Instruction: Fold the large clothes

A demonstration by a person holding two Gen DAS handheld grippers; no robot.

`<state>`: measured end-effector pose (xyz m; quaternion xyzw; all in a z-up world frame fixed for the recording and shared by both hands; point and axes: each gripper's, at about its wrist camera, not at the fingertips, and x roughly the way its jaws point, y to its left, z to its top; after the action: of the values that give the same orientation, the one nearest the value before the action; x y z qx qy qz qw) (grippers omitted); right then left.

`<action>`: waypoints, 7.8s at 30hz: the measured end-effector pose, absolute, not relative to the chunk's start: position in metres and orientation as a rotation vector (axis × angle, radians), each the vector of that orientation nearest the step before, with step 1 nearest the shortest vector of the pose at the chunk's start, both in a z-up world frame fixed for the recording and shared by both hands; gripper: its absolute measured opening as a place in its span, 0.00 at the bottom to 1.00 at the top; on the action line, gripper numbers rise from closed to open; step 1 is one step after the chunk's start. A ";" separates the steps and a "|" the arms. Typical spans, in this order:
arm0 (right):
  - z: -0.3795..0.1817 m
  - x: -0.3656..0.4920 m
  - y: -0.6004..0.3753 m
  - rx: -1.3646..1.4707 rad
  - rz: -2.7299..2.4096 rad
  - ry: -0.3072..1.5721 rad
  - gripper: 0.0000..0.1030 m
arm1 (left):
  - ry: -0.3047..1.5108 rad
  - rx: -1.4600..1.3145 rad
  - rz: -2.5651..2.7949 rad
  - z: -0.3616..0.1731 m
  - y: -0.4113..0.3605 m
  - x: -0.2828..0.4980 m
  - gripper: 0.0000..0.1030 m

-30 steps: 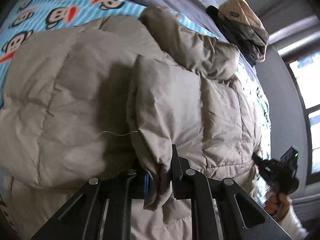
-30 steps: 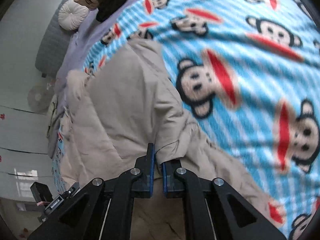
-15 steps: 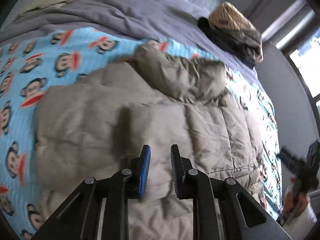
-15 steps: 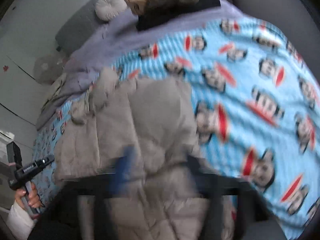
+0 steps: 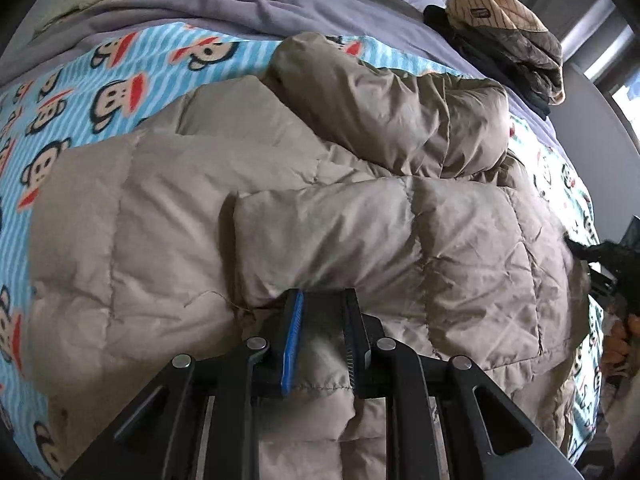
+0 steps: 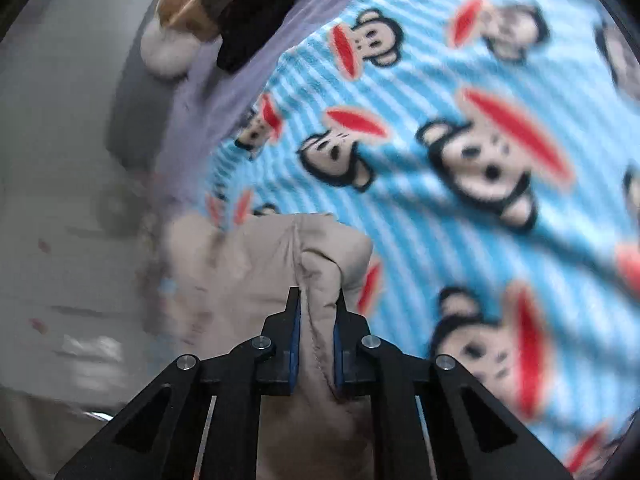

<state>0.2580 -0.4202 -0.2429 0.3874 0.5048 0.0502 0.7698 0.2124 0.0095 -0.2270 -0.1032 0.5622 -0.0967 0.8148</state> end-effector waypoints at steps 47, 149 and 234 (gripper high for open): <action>-0.189 0.065 -0.337 0.411 0.043 1.274 0.50 | 1.274 -0.083 -0.001 -0.141 0.020 0.059 0.97; -0.168 -0.063 -0.375 1.006 0.035 1.170 0.07 | 1.157 -0.588 -0.197 -0.091 0.136 -0.032 0.11; -0.259 0.343 -0.366 0.326 -0.110 1.195 0.00 | 1.151 -0.140 0.069 -0.241 0.137 0.329 0.78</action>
<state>0.3426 -0.3661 -0.2593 0.1527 0.5598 -0.0516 0.8128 0.3291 0.1366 -0.2413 -0.0663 0.5438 0.0327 0.8360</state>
